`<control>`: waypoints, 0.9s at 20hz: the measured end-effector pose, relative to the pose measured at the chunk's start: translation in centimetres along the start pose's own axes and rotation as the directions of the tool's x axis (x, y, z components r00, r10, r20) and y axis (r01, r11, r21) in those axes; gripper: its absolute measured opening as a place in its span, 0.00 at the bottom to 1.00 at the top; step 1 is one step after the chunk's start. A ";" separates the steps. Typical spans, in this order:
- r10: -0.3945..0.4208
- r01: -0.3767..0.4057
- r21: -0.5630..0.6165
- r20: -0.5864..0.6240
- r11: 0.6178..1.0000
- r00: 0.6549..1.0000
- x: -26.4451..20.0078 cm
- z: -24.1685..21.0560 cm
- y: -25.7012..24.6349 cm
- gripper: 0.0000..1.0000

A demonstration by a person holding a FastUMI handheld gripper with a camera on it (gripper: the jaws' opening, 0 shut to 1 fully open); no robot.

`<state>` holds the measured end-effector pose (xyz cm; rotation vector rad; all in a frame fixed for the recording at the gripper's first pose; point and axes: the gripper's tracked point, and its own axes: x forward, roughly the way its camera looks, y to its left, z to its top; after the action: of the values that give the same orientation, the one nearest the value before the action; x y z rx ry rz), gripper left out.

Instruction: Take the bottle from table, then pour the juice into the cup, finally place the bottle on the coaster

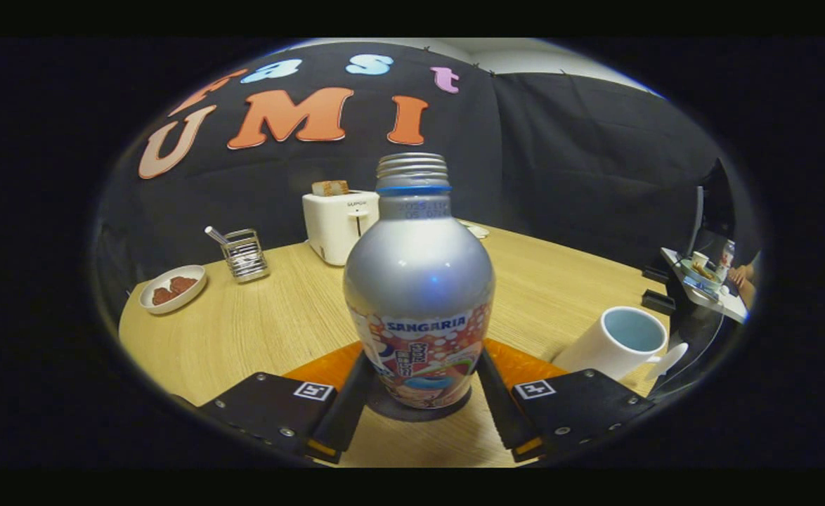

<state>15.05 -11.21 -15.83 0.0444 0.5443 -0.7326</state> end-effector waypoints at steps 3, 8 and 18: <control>0.019 -0.019 0.024 -0.014 1.000 1.000 0.3 -0.8 0.5 0.79; 0.027 -0.027 0.020 -0.002 0.999 1.000 0.1 -0.9 1.0 0.80; 0.051 -0.052 -0.063 -0.006 0.997 0.999 -0.6 -1.6 1.0 0.98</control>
<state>14.65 -9.74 -17.07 0.0010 0.5686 -0.6649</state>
